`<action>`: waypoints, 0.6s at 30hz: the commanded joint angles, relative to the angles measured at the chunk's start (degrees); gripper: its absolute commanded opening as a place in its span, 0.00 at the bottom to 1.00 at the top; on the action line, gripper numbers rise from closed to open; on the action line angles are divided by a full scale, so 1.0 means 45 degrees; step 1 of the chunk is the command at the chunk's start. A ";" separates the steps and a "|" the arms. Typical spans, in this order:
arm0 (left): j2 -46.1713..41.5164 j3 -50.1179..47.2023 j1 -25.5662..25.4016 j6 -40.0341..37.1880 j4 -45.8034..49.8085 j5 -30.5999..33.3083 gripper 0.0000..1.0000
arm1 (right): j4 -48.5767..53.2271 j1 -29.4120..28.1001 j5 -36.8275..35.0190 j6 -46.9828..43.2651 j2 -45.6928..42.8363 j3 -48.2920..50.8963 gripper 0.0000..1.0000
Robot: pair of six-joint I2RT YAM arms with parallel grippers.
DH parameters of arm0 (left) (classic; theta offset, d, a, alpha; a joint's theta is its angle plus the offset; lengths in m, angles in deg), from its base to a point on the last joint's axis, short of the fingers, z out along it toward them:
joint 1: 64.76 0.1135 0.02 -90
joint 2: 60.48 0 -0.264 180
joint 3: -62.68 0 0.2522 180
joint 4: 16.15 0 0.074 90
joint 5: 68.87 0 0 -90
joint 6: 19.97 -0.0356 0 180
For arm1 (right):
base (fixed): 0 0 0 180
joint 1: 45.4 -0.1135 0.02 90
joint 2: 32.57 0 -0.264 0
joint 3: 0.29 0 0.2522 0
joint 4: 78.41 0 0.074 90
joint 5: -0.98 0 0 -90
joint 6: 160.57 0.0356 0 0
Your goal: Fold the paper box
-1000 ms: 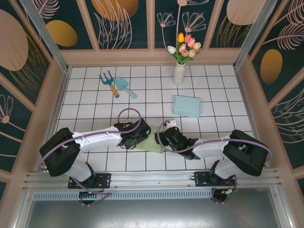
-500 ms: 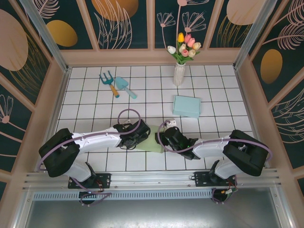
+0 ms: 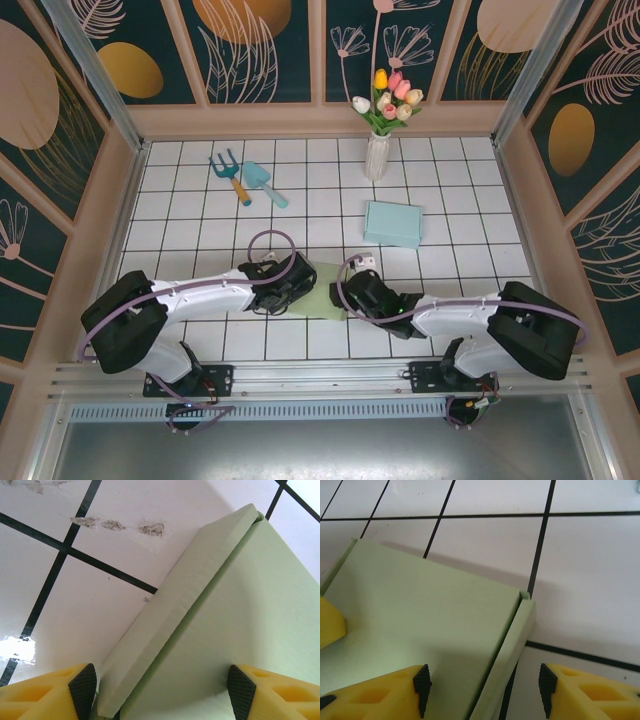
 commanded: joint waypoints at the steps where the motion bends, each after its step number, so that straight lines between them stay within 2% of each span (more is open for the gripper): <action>1: 0.0607 -0.0536 -0.0096 0.0167 0.0902 -0.0138 0.72 | 0.0913 -0.0500 -0.0158 0.1160 -0.0660 0.0255 0.61; 8: 0.0544 -0.0541 -0.0096 0.0175 0.0974 -0.0080 0.72 | 0.0656 -0.2071 -0.0821 0.2926 -0.1645 0.0843 0.54; 18: 0.0321 -0.0557 -0.0089 0.0267 0.1115 0.0025 0.72 | -0.0187 -0.2853 -0.0594 0.3905 -0.1196 0.1154 0.51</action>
